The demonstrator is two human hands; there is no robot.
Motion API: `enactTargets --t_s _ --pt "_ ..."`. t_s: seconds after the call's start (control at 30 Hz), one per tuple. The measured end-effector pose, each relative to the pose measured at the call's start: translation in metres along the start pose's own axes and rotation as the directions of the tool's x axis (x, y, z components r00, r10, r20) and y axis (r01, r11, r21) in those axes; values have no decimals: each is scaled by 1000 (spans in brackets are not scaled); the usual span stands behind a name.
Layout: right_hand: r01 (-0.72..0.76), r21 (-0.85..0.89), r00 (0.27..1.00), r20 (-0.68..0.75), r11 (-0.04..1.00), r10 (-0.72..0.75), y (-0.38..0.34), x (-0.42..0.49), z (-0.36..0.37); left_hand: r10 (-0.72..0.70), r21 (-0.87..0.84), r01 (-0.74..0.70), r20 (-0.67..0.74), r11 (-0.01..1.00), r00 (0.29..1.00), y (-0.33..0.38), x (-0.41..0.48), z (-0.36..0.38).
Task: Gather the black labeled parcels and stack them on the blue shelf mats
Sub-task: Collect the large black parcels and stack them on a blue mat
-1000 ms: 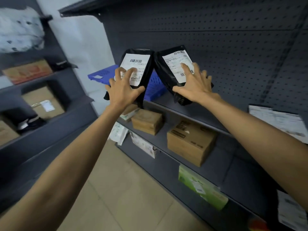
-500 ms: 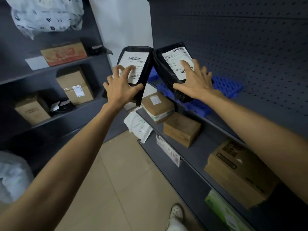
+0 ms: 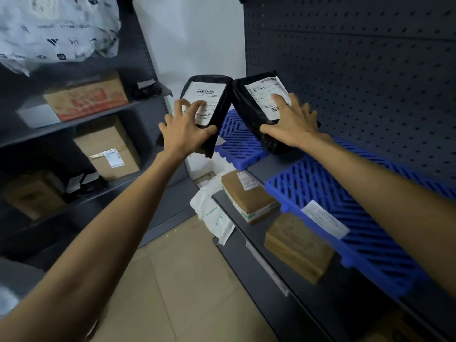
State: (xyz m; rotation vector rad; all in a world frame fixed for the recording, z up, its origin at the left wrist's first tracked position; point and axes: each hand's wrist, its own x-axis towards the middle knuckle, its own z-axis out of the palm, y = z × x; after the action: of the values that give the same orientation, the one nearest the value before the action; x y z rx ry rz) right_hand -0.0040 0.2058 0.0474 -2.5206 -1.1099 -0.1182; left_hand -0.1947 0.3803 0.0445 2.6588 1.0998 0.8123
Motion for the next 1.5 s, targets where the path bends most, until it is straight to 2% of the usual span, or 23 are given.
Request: enactTargets --t_s 0.2,0.4,0.6,0.77,0.93,1.1,1.27,1.5 --pt "-126 -45 992 4 991 126 -9 57 37 66 -15 -65 98 998 993 -24 83 45" --pt "-302 -125 952 10 945 306 -15 98 70 179 -22 -179 249 984 952 -36 154 89" --pt "-444 -90 893 29 891 448 -23 109 98 256 -70 -249 374 966 891 -40 185 120" --pt "-476 -141 870 68 868 488 -32 115 98 310 -94 -301 459 949 833 -47 188 130" --pt "-476 -173 861 106 862 497 -39 107 93 372 -105 -369 478 923 796 -45 191 129" --pt "-352 -191 935 -27 917 353 -40 73 79 521 -75 -540 403 838 752 -31 182 115" --pt "-301 -260 954 -93 918 286 -26 9 46 685 -146 -682 330 716 649 12 149 92" --pt "-458 -378 887 -137 805 441 22 -147 -19 838 -213 -822 291 528 462 108 39 62"
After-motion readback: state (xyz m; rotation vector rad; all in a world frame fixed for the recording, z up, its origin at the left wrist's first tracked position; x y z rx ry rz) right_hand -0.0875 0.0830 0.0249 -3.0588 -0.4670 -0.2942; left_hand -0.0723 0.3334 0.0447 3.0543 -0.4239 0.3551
